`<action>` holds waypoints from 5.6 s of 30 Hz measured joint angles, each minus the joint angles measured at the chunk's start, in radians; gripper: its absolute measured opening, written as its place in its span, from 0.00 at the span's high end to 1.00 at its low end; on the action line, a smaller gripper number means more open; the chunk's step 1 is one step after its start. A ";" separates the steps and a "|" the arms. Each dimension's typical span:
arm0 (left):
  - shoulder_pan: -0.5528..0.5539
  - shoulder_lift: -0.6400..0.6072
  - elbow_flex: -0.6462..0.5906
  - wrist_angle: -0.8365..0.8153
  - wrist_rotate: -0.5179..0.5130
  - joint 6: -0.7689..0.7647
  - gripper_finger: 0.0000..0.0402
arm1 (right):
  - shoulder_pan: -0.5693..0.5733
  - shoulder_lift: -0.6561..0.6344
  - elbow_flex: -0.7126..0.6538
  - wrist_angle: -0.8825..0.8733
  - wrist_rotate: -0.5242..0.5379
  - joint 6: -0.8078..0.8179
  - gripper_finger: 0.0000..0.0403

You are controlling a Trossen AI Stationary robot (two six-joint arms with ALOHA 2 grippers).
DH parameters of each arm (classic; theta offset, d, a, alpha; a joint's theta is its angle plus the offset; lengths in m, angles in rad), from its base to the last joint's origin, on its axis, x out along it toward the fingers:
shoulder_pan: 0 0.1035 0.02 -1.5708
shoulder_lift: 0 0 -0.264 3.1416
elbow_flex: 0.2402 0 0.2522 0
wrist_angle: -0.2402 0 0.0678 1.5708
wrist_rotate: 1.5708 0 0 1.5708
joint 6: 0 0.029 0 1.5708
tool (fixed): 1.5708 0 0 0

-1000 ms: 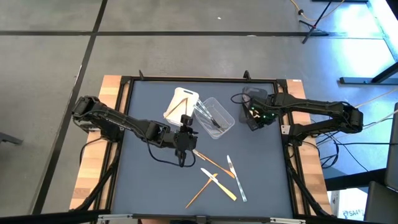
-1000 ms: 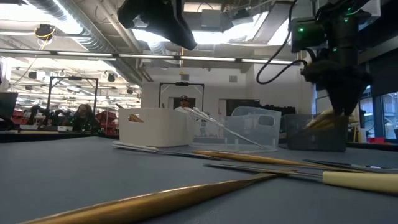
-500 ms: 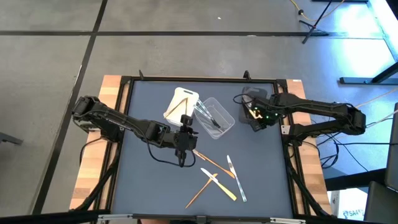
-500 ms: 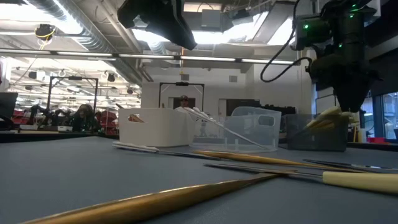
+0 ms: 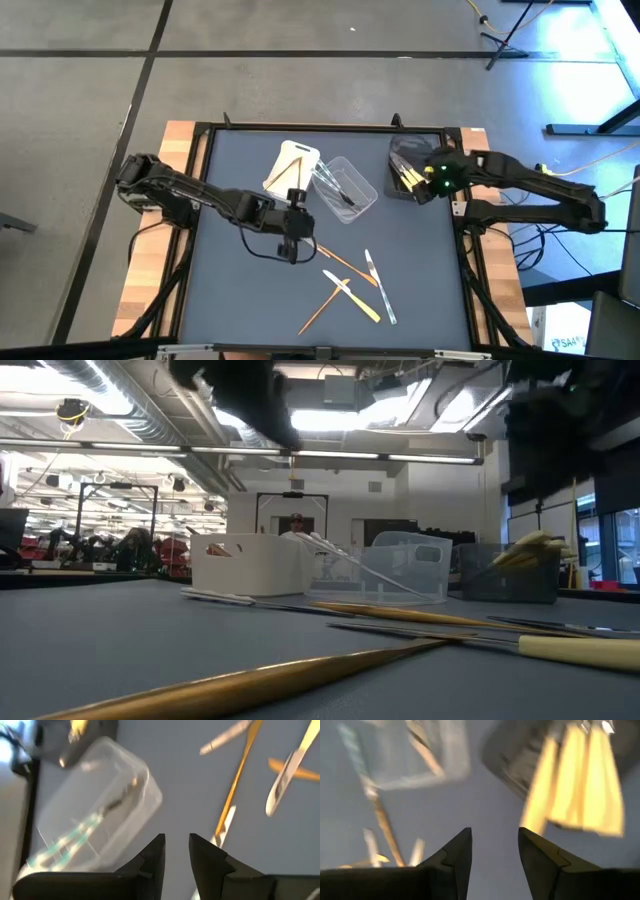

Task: Sort silverware by color (type)
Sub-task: Put the green knife into the transparent bin

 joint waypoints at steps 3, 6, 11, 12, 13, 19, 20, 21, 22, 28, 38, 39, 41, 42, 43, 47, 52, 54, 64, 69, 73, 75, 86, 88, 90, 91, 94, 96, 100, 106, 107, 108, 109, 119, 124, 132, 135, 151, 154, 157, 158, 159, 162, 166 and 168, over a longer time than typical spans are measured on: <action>0.024 0.000 0.000 -0.077 0.033 -0.036 0.80 | 0.001 -0.047 0.000 0.122 0.000 0.000 0.63; 0.051 0.000 0.000 -0.144 0.086 -0.056 0.80 | 0.003 -0.065 0.001 0.273 0.000 -0.006 0.63; 0.077 0.000 -0.043 -0.162 0.150 -0.056 0.80 | 0.075 -0.044 0.002 0.493 0.023 -0.074 0.63; 0.078 0.000 -0.056 -0.163 0.149 -0.056 0.80 | 0.097 -0.036 0.002 0.524 0.027 -0.082 0.63; 0.078 0.000 -0.071 -0.160 0.147 -0.056 0.80 | 0.118 -0.027 0.002 0.549 0.034 -0.094 0.63; 0.077 0.000 -0.157 -0.141 0.137 -0.051 0.80 | 0.229 0.040 0.002 0.606 0.103 -0.135 0.63; 0.077 0.000 -0.174 -0.132 0.136 -0.050 0.80 | 0.244 0.054 0.002 0.605 0.112 -0.140 0.63; 0.077 0.000 -0.189 -0.125 0.136 -0.049 0.80 | 0.256 0.069 0.002 0.605 0.122 -0.149 0.63; 0.077 0.000 -0.204 -0.112 0.136 -0.049 0.80 | 0.268 0.084 0.002 0.605 0.130 -0.151 0.63; 0.080 0.000 -0.279 -0.029 0.117 -0.050 0.80 | 0.313 0.168 0.002 0.613 0.142 -0.151 0.63; 0.138 0.000 -0.345 0.033 0.122 -0.108 0.72 | 0.322 0.270 0.002 0.671 0.140 -0.151 0.63; 0.142 0.000 -0.347 0.037 0.131 -0.108 0.70 | 0.322 0.275 0.002 0.671 0.140 -0.151 0.63; 0.149 0.000 -0.358 0.041 0.167 -0.103 0.68 | 0.322 0.280 0.002 0.671 0.140 -0.152 0.63; 0.152 0.000 -0.364 0.043 0.181 -0.102 0.66 | 0.322 0.281 0.002 0.672 0.140 -0.153 0.63; 0.152 0.000 -0.369 0.050 0.190 -0.101 0.65 | 0.322 0.281 0.002 0.671 0.139 -0.154 0.63; 0.152 0.000 -0.388 0.068 0.173 -0.100 0.64 | 0.322 0.281 0.002 0.672 0.140 -0.154 0.63; 0.152 0.000 -0.407 0.104 0.163 -0.100 0.64 | 0.322 0.281 0.002 0.672 0.139 -0.177 0.63; 0.152 0.000 -0.419 0.125 0.163 -0.100 0.64 | 0.321 0.281 0.002 0.672 0.139 -0.177 0.63; 0.152 0.000 -0.477 0.192 0.163 -0.100 0.64 | 0.321 0.281 0.002 0.672 0.139 -0.178 0.63; 0.152 0.000 -0.478 0.193 0.175 -0.100 0.64 | 0.321 0.281 0.001 0.672 0.139 -0.178 0.63; 0.153 -0.001 -0.478 0.188 0.212 -0.099 0.65 | 0.321 0.281 0.001 0.672 0.139 -0.178 0.63; 0.152 -0.001 -0.478 0.188 0.219 -0.099 0.67 | 0.321 0.281 0.001 0.672 0.139 -0.178 0.63; 0.152 -0.001 -0.478 0.184 0.253 -0.098 0.79 | 0.321 0.281 0.001 0.672 0.139 -0.178 0.63; 0.152 -0.001 -0.478 0.181 0.257 -0.093 0.82 | 0.321 0.281 0.001 0.671 0.139 -0.177 0.63; 0.151 -0.001 -0.478 0.177 0.258 -0.071 0.84 | 0.321 0.281 0.001 0.671 0.139 -0.177 0.63; 0.151 -0.001 -0.478 0.176 0.258 -0.058 0.85 | 0.321 0.281 0.001 0.671 0.139 -0.178 0.63; 0.151 -0.001 -0.478 0.176 0.257 -0.035 0.88 | 0.321 0.281 0.001 0.671 0.139 -0.177 0.63; 0.151 -0.001 -0.478 0.176 0.257 -0.028 0.89 | 0.321 0.281 0.001 0.671 0.139 -0.177 0.63; 0.151 -0.001 -0.478 0.175 0.256 -0.027 0.90 | 0.321 0.281 0.001 0.671 0.139 -0.177 0.63; 0.151 -0.001 -0.478 0.175 0.254 -0.022 0.90 | 0.321 0.281 0.001 0.671 0.139 -0.177 0.63; 0.151 -0.001 -0.478 0.174 0.253 -0.021 0.90 | 0.321 0.281 0.001 0.671 0.139 -0.177 0.63; 0.151 -0.001 -0.478 0.175 0.253 -0.021 0.90 | 0.321 0.281 0.001 0.671 0.139 -0.177 0.63; 0.151 -0.001 -0.478 0.174 0.253 -0.021 0.90 | 0.321 0.281 0.001 0.671 0.139 -0.177 0.63; 0.151 0.000 -0.456 0.159 0.254 -0.019 0.90 | 0.321 0.281 0.001 0.671 0.138 -0.177 0.63; 0.150 0.000 -0.396 0.127 0.254 -0.019 0.90 | 0.321 0.281 0.001 0.671 0.139 -0.177 0.63; 0.132 0.000 -0.276 0.014 0.254 0.014 0.90 | 0.321 0.281 0.001 0.671 0.138 -0.177 0.63; 0.119 0.000 -0.221 -0.036 0.253 0.035 0.90 | 0.321 0.281 0.001 0.671 0.139 -0.177 0.63; 0.107 0.000 0.078 -0.300 -0.036 0.220 0.90 | 0.321 0.281 0.001 0.669 0.138 -0.177 0.63; 0.123 0.000 0.104 -0.340 -0.128 0.245 0.90 | 0.321 0.281 0.001 0.669 0.138 -0.177 0.63; 0.147 -0.001 0.110 -0.349 -0.217 0.301 0.90 | 0.321 0.281 0.001 0.669 0.138 -0.177 0.63; 0.157 -0.001 0.110 -0.350 -0.243 0.328 0.90 | 0.321 0.281 0.001 0.668 0.138 -0.178 0.63; 0.168 -0.001 0.110 -0.350 -0.267 0.356 0.90 | 0.321 0.281 0.001 0.668 0.138 -0.177 0.63; 0.210 -0.001 0.110 -0.346 -0.322 0.437 0.90 | 0.321 0.281 0.001 0.668 0.138 -0.177 0.63; 0.273 -0.001 0.110 -0.339 -0.353 0.511 0.90 | 0.321 0.281 0.001 0.668 0.138 -0.177 0.63; 0.303 -0.001 0.110 -0.335 -0.352 0.539 0.90 | 0.321 0.281 0.001 0.668 0.138 -0.178 0.63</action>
